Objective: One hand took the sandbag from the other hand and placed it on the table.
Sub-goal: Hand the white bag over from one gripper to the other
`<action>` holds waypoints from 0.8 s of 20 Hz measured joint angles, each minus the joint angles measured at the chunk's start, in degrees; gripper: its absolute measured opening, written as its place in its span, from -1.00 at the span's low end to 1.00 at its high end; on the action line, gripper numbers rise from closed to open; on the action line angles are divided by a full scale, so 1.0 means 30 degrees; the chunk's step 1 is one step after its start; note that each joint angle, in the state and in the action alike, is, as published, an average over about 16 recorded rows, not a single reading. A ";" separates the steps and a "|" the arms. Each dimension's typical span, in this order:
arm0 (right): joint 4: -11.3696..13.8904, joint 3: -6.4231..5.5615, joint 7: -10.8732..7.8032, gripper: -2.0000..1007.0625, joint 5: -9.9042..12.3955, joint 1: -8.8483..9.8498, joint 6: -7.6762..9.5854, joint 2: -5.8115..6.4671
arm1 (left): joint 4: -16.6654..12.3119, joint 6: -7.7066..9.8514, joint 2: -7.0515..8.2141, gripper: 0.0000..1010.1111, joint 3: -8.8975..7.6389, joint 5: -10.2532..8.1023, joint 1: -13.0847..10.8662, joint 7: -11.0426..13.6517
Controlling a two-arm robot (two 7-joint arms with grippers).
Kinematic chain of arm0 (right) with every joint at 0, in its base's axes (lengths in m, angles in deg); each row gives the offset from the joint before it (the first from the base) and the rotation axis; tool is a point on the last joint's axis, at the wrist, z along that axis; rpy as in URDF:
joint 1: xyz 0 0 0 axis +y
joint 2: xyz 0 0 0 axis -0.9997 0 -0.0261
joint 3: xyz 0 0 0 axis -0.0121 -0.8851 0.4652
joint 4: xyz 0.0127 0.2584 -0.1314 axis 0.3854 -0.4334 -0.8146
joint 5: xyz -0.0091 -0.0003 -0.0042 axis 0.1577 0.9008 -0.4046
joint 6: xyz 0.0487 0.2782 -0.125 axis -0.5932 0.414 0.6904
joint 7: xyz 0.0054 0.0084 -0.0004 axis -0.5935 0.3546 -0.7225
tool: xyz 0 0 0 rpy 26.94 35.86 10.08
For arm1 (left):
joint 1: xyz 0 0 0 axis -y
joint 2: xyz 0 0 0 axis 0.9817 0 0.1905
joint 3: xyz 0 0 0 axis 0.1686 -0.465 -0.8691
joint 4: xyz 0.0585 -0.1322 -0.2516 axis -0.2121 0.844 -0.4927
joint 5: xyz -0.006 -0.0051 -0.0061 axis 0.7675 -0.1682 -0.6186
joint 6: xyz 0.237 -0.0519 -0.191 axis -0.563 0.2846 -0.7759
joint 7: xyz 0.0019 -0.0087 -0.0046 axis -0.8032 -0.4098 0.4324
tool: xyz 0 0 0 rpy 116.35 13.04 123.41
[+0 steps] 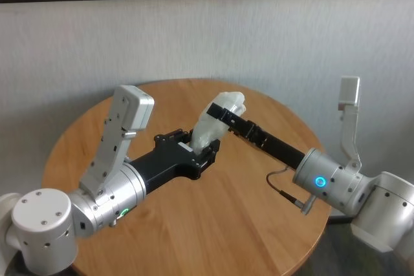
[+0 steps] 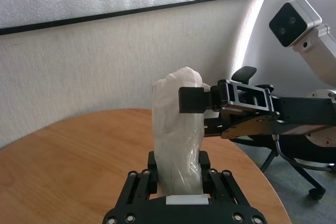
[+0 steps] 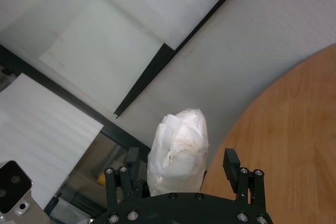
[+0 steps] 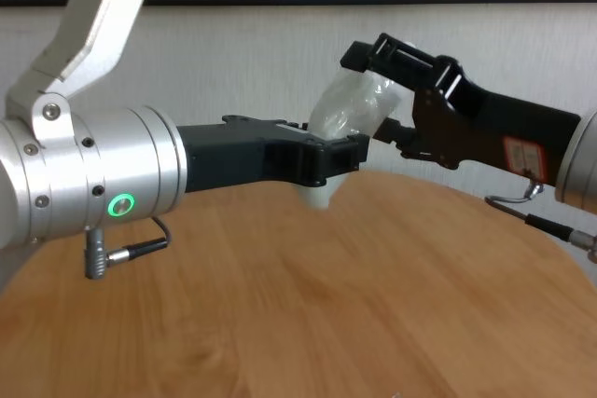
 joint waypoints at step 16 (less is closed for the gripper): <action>-0.0183 0.0157 0.0074 0.77 0.0084 -0.0172 0.0102 -0.0030 | 0.0000 0.0001 0.0000 -0.07 0.0000 0.0000 0.0000 0.0000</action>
